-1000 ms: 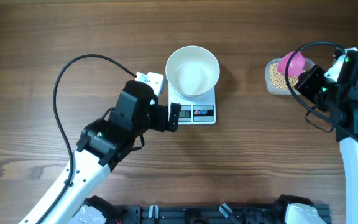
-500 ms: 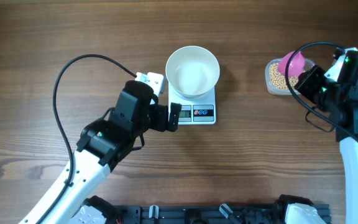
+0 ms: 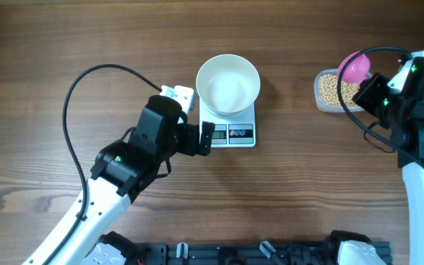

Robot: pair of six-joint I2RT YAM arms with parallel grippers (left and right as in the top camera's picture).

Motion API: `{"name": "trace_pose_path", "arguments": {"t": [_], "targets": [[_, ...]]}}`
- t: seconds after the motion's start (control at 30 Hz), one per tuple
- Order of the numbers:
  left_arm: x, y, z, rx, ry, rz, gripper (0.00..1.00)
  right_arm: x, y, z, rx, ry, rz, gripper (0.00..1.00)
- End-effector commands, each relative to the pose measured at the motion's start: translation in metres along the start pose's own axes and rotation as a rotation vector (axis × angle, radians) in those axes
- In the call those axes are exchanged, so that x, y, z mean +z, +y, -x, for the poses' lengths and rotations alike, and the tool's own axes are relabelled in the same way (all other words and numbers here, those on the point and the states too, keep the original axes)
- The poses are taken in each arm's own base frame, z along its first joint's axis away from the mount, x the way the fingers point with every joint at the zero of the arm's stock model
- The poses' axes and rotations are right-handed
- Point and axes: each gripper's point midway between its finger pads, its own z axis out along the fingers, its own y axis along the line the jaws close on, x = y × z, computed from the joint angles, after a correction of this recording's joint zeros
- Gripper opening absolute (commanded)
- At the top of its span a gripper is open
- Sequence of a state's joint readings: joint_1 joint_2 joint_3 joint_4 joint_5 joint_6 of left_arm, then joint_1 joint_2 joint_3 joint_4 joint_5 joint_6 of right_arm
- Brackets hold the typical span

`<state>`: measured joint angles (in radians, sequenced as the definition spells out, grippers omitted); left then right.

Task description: Scoop item into bowl and weigh 150g on scale

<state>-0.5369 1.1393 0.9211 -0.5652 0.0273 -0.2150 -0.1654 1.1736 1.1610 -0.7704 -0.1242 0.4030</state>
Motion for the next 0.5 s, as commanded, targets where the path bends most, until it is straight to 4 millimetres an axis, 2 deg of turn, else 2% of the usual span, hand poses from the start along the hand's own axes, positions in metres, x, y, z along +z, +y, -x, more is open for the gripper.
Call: {"name": "trace_pose_path", "arguments": {"t": [0.0, 0.17, 0.33, 0.47], "targets": [[-0.001, -0.005, 0.005, 0.005, -0.009, -0.015, 1.0, -0.003, -0.006, -0.005, -0.139, 0.029, -0.035, 0.04], [-0.001, -0.005, 0.005, 0.005, -0.009, -0.015, 1.0, -0.003, -0.006, -0.006, -0.16, 0.032, -0.034, 0.04], [-0.001, -0.005, 0.005, 0.005, -0.009, -0.015, 1.0, -0.005, -0.007, -0.022, -0.153, 0.099, -0.022, 0.04], [-0.001, -0.005, 0.005, 0.005, -0.009, -0.015, 1.0, -0.005, -0.004, -0.016, -0.158, 0.072, -0.013, 0.04]]}}
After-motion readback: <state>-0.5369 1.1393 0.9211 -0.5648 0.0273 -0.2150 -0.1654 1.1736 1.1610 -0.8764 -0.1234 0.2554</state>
